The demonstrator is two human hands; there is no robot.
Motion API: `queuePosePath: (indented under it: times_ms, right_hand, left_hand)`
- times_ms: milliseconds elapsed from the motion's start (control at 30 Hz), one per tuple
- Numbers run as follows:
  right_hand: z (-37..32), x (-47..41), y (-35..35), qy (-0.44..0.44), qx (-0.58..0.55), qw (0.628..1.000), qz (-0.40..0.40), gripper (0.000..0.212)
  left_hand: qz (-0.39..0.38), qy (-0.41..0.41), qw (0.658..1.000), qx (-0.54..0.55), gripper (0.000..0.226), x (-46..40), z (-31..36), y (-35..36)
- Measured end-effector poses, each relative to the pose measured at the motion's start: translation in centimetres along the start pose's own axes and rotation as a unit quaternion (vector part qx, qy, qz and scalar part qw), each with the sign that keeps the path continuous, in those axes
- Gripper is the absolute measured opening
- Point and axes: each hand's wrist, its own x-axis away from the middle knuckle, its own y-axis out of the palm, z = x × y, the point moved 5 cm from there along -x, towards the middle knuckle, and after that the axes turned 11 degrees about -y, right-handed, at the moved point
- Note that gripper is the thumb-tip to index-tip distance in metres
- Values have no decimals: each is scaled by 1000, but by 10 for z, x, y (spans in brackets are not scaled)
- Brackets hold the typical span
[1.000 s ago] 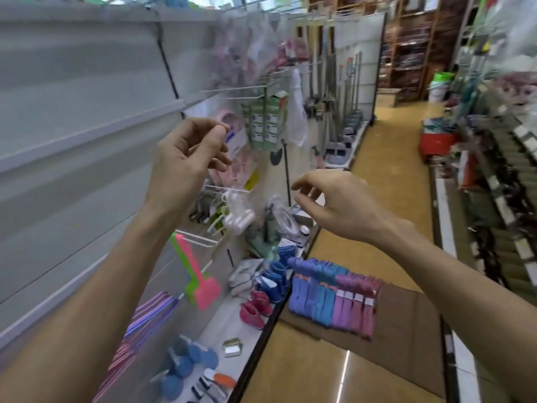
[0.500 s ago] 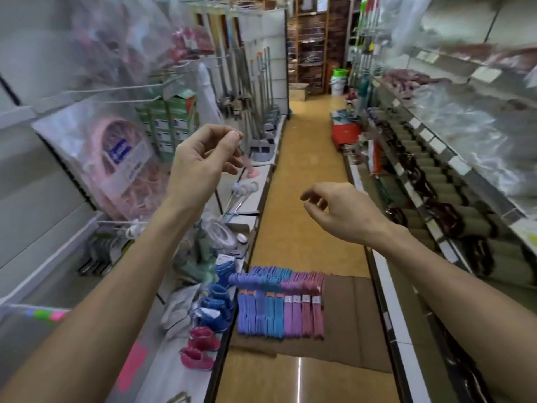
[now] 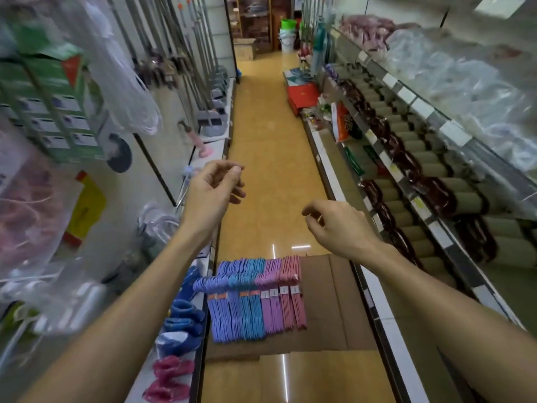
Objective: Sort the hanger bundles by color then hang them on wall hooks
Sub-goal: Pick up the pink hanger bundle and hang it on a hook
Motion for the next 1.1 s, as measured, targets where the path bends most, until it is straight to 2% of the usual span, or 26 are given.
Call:
queuePosePath:
  times_ms: [133, 300, 567, 867, 1100]
  right_hand:
    - [62, -15, 63, 39, -29, 999, -18, 26]
    - [156, -19, 160, 82, -35, 995, -37, 26]
    - [287, 6, 335, 136, -70, 986, -68, 25]
    - [378, 43, 541, 234, -105, 958, -127, 22]
    - [422, 33, 662, 228, -93, 958, -151, 19]
  left_hand:
    - [-10, -43, 999, -8, 13, -35, -75, 40]
    - [-15, -92, 995, -32, 13, -61, -204, 91]
    - [-35, -148, 978, -141, 12, -99, -418, 150]
    - [-54, -158, 950, -265, 12, -123, -613, 183]
    - [-107, -111, 919, -363, 17, -161, -719, 207]
